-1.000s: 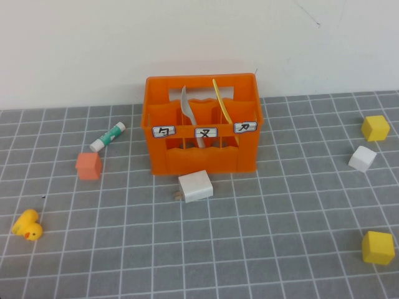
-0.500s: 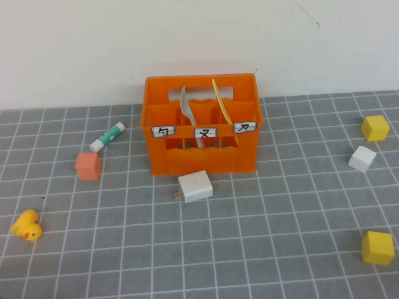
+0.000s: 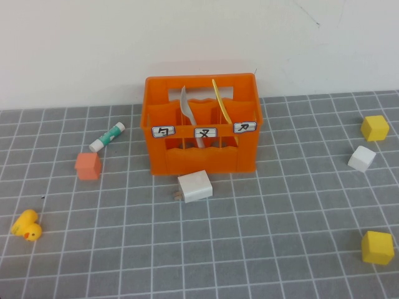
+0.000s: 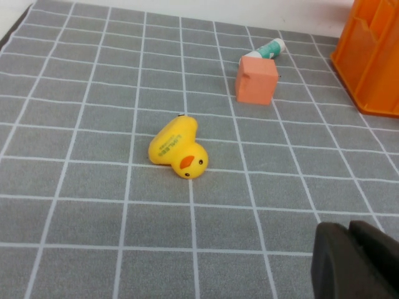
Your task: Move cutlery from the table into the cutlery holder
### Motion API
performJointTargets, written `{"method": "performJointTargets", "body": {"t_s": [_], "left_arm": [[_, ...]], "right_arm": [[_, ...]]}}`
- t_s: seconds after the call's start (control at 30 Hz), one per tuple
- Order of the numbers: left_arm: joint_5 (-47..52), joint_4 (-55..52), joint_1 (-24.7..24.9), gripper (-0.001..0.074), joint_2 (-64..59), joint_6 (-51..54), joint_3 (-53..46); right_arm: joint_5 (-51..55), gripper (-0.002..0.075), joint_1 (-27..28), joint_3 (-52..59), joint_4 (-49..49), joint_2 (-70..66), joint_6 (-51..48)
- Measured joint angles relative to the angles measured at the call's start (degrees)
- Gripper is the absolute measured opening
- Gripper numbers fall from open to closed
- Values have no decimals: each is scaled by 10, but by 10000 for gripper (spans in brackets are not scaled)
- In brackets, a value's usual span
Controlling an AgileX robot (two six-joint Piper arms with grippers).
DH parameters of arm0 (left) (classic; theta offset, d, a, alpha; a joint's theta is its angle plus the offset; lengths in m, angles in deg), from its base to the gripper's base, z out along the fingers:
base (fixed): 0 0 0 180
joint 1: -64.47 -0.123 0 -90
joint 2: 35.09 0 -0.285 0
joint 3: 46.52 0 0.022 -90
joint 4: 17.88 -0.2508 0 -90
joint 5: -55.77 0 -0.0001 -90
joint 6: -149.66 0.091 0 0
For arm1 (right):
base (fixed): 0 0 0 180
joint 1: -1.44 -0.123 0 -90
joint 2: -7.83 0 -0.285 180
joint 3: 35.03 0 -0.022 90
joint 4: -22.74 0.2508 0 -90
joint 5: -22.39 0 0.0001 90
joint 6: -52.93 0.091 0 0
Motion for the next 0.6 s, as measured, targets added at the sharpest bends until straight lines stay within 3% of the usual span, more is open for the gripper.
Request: {"method": "performJointTargets", "body": {"t_s": [0.13,0.4,0.5,0.6], "left_arm": [[0,0,0,-1,0,0,0],[0,0,0,-1,0,1,0],[0,0,0,-1,0,1,0],[0,0,0,-1,0,1,0]], "right_arm": [[0,-1,50,0,0,0,0],[0,-1,287,0,0,0,0],[0,-1,354,0,0,0,0],[0,-1,384,0,0,0,0]]}}
